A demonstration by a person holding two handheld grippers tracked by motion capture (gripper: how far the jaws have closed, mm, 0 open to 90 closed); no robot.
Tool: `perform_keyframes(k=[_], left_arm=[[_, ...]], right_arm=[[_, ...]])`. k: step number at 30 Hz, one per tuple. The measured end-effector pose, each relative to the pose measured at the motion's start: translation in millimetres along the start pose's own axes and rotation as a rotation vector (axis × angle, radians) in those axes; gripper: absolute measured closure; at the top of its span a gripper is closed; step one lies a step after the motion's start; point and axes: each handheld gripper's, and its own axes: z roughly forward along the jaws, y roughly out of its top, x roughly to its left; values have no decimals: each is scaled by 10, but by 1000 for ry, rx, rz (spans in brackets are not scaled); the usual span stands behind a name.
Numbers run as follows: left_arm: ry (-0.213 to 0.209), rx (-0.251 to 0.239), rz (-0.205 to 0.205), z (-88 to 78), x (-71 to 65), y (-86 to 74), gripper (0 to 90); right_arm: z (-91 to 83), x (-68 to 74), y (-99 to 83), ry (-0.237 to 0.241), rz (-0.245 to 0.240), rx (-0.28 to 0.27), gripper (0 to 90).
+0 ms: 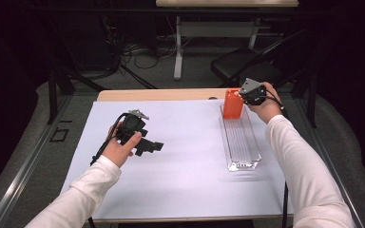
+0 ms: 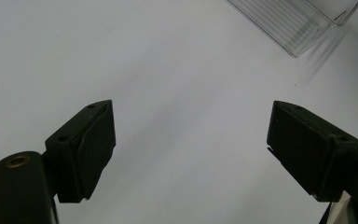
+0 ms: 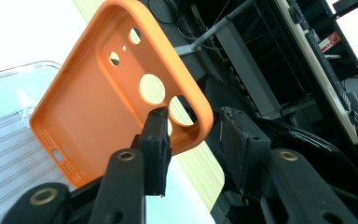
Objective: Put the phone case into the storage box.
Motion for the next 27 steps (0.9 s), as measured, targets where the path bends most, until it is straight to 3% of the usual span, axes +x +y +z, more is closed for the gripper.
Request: perform_keyframes(k=[5, 21, 27], left_arm=[[0, -2, -3, 4, -10, 0, 159], [4, 1, -4, -12, 12, -12, 159], [8, -5, -14, -19, 16, -18, 159]], right_arm=[[-22, -6, 4, 0, -12, 5, 579], [-12, -3, 6, 2, 12, 18, 528], [-39, -5, 14, 32, 68, 29, 499]])
